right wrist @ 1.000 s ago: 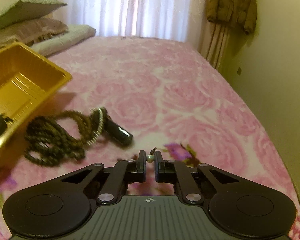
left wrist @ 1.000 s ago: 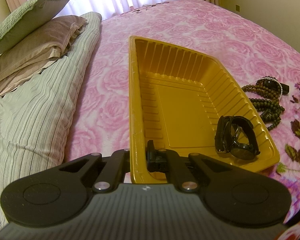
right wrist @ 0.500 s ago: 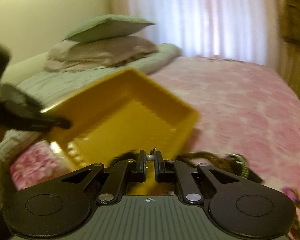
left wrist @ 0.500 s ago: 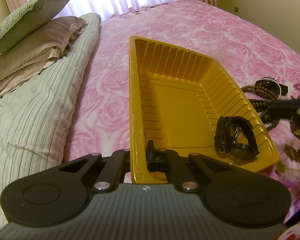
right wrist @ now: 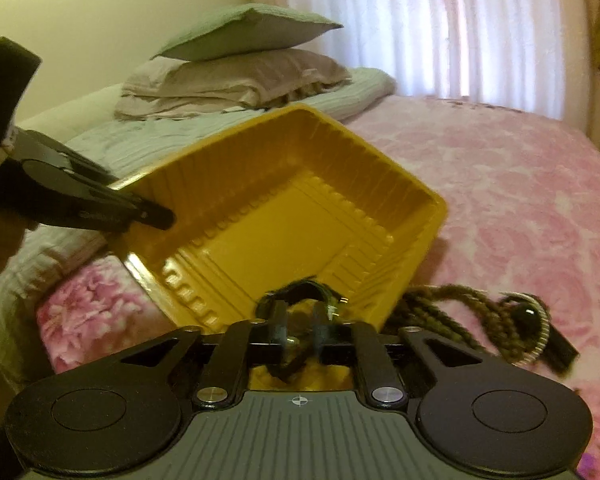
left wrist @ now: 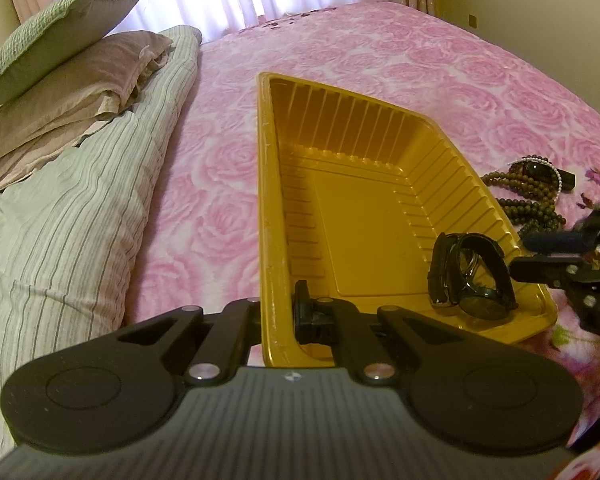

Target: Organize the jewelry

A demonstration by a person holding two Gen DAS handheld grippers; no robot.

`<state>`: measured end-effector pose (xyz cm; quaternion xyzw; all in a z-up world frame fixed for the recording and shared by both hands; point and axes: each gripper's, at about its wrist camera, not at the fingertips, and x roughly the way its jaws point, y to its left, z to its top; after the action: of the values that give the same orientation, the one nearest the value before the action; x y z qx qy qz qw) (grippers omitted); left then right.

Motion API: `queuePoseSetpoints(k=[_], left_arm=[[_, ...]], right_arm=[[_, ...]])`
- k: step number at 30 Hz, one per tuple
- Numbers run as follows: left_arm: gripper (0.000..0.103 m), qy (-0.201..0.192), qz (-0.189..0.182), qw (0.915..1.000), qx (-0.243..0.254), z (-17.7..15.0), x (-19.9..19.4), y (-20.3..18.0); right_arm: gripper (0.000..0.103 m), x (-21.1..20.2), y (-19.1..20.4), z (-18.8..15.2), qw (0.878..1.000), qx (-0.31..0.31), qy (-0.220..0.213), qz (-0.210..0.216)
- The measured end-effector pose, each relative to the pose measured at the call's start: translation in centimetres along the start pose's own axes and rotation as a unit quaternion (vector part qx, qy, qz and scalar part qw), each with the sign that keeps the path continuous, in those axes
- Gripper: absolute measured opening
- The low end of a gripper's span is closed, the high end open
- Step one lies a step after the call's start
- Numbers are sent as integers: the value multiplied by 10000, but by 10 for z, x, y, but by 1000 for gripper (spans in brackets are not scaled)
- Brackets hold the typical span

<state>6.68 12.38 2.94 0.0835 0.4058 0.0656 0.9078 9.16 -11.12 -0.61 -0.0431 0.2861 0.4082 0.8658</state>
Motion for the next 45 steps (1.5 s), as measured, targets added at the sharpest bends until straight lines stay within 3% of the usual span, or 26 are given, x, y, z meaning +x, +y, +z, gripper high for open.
queuePoseSetpoints(k=[1, 2, 6, 12, 19, 27, 35, 36, 38, 40, 45], left_arm=[[3, 0, -3, 10000, -6, -1, 0, 0], [3, 5, -1, 10000, -7, -1, 0, 0], [3, 8, -10, 10000, -49, 0, 0, 0], [3, 21, -20, 10000, -90, 0, 1, 1], [3, 37, -11, 10000, -91, -1, 1, 2], [3, 29, -5, 9999, -98, -1, 1, 2], [3, 25, 11, 10000, -66, -2, 0, 1], [3, 27, 18, 10000, -69, -2, 0, 1], [3, 37, 20, 10000, -88, -3, -1, 2], [3, 49, 26, 9999, -99, -2, -1, 1], [3, 39, 60, 10000, -69, -2, -3, -1]], right_arm=[[42, -5, -4, -2, 9999, 98, -87, -57], [43, -11, -10, -6, 9996, 215, -125, -162], [44, -23, -33, -19, 9957, 490, -9, -781], [44, -33, -79, -38, 9800, 1156, 227, -1603], [44, -26, -103, -36, 9751, 876, 229, -2024], [44, 1, -132, -29, 9793, -100, 503, -1958], [43, 31, -131, -26, 9746, -1116, 789, -1773], [43, 32, -132, -26, 9747, -1095, 787, -1783], [28, 30, -133, -26, 9758, -957, 849, -1772], [21, 27, -132, -26, 9742, -870, 885, -1885], [20, 5, -129, -34, 9716, -267, 903, -2169]])
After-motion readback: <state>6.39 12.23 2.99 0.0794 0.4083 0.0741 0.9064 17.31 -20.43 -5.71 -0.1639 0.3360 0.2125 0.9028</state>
